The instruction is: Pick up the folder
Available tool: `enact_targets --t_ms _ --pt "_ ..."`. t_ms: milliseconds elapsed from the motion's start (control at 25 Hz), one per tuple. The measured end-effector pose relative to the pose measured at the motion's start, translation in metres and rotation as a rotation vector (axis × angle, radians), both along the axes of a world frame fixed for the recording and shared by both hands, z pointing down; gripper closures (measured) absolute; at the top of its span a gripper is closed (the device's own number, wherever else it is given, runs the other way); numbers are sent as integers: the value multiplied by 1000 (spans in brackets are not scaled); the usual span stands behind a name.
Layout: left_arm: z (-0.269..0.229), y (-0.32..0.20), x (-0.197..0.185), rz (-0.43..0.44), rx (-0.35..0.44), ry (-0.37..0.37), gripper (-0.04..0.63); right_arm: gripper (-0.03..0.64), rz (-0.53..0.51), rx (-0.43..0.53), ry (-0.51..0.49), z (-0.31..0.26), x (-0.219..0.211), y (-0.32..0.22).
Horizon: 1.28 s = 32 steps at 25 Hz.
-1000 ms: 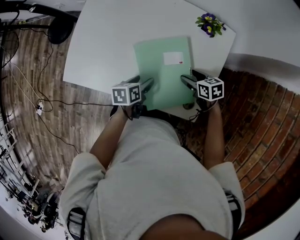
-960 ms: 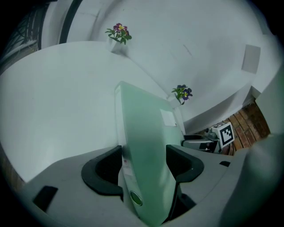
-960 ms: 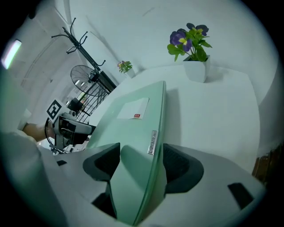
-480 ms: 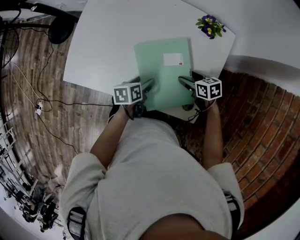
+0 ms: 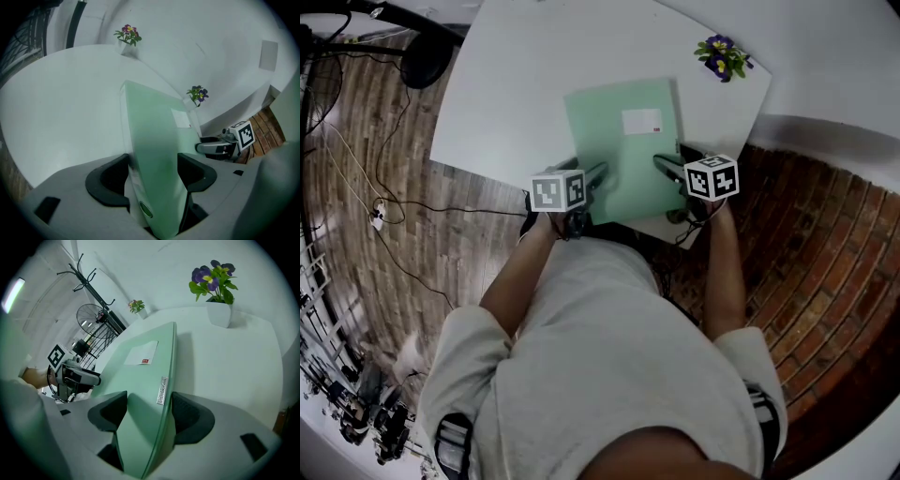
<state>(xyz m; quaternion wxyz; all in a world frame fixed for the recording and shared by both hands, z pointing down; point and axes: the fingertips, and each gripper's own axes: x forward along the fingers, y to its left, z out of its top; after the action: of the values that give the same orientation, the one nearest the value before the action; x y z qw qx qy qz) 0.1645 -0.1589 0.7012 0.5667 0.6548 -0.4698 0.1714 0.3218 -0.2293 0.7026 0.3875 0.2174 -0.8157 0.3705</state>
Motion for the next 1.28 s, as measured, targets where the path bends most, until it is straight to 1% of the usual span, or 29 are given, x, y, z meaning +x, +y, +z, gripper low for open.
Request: enact_targets --t_ms 120,280,480,600,1040,1280 --pt "0 6 -9 -28 -2 -20 262 320 -32 9 12 -2 -11 2" --pt "-1 15 -24 -71 -9 -28 265 321 -72 25 12 -5 -28 7" --pt "-5 23 -46 -138 -1 -40 286 321 -109 25 4 -6 -49 12" --pt "-8 33 -63 -175 0 -47 296 321 -139 29 -2 -8 -67 17" --pt "-9 68 -127 -326 -8 -84 295 322 -269 69 -2 -15 -144 35" --pt "-16 82 -162 -364 5 -98 296 322 -301 77 -11 -22 -181 46"
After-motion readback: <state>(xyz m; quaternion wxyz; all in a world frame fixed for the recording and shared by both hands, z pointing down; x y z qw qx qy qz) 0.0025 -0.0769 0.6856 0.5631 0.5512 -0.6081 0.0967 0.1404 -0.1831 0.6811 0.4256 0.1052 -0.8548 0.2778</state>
